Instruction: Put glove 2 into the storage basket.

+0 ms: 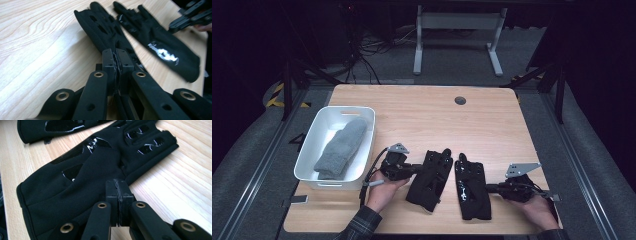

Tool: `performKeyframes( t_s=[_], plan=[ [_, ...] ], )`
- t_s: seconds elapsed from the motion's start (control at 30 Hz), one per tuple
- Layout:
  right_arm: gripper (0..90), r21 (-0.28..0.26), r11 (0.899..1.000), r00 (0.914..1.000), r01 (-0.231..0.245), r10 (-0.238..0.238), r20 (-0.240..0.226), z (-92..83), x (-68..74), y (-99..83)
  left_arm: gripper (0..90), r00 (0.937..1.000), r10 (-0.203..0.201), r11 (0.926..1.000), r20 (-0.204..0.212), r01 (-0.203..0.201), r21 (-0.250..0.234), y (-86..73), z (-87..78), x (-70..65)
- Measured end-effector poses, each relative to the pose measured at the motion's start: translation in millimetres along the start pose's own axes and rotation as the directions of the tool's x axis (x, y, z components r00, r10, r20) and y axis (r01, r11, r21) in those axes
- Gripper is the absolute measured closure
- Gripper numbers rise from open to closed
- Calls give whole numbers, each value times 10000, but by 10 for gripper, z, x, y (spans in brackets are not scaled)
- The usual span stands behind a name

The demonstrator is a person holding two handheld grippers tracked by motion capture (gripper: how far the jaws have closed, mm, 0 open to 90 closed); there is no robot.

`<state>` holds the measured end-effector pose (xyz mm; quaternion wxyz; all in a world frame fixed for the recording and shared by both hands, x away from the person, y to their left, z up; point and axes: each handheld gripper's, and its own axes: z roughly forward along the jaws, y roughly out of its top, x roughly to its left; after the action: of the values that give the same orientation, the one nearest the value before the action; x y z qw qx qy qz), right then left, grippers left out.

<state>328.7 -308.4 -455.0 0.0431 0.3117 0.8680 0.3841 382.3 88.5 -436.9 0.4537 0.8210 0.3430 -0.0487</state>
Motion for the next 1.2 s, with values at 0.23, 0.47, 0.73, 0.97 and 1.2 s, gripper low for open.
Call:
performKeyframes(
  t_s=[0.23,0.47,0.73,0.97,1.2],
  plan=[
    [899,13,9998,9993,199,-198,-311,110,62,77,876,9989,-2,9996,474,16,-297,50,-34,-60],
    [899,34,9991,9973,416,-413,-606,223,130,170,876,9951,-110,9984,979,164,-547,90,-53,-67],
    [899,126,9982,9950,590,-578,-819,380,175,292,876,9937,118,9981,1115,-49,-616,160,-52,-123],
    [899,97,9980,9936,626,-614,-944,493,185,369,876,9909,267,9977,1319,-183,-649,233,-21,-160],
    [900,32,9967,9925,808,-801,-927,606,217,469,877,9885,576,9974,1397,-508,-516,309,42,-230]
  ],
)
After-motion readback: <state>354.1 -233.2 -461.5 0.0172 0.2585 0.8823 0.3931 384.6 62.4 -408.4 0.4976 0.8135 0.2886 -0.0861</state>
